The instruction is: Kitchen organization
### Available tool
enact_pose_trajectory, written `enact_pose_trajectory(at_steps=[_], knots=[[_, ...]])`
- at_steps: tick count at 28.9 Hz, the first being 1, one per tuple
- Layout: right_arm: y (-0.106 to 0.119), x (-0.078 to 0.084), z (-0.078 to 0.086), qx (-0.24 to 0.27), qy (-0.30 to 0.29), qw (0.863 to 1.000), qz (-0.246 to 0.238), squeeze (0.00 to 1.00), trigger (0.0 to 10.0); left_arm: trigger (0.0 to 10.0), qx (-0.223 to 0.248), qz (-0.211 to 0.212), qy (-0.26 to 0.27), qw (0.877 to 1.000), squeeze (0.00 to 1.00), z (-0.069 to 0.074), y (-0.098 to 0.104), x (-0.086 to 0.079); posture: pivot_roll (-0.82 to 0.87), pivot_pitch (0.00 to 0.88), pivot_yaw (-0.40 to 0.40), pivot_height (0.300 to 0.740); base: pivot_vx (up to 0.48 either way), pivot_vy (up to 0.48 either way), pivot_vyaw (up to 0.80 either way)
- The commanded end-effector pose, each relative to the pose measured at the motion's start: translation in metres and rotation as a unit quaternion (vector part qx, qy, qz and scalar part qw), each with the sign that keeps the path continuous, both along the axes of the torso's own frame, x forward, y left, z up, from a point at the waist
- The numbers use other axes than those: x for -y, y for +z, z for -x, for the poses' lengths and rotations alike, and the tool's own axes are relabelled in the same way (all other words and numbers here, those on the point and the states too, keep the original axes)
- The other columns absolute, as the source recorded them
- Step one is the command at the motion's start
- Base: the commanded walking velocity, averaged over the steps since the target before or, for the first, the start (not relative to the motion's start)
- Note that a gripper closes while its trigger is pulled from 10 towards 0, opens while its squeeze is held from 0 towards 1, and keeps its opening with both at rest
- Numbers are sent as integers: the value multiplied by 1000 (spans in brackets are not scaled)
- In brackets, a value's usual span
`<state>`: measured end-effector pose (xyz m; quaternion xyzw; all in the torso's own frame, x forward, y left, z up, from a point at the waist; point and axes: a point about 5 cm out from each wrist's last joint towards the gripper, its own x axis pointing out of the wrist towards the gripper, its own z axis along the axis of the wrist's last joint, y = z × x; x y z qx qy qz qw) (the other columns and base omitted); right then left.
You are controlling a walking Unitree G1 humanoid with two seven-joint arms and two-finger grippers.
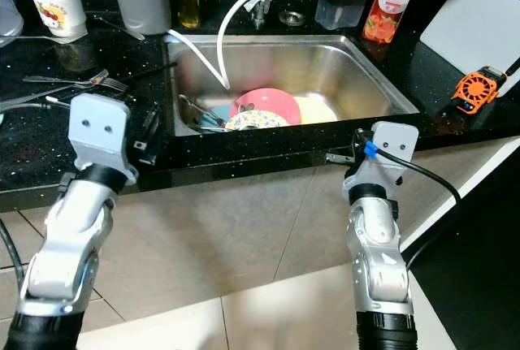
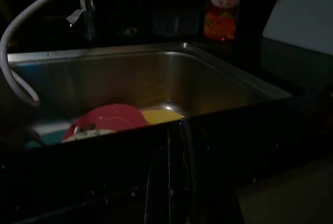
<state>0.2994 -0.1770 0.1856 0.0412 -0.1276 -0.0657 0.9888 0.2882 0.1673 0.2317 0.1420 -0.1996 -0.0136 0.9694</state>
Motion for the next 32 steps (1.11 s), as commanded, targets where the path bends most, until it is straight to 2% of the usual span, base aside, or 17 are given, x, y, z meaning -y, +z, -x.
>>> enact_pose_trajectory(at_steps=[1, 24, 32], knots=[[3, 7, -1, 2, -13, 1000, -5, 0, 10000, 10000, -12, -4, 9, 1000, 0, -4, -3, -1, 198, 40, -98, 740, 0, 0, 0], [5, 3, -3, 4, -8, 1000, -10, 0, 10000, 10000, -7, 8, 19, 1000, 0, -8, 1, 1, 196, 36, -99, 740, 0, 0, 0], [4, 4, -3, 4, -7, 1000, -11, 0, 10000, 10000, -14, 9, 22, 1000, 0, -6, -4, 3, 201, 34, -97, 740, 0, 0, 0]])
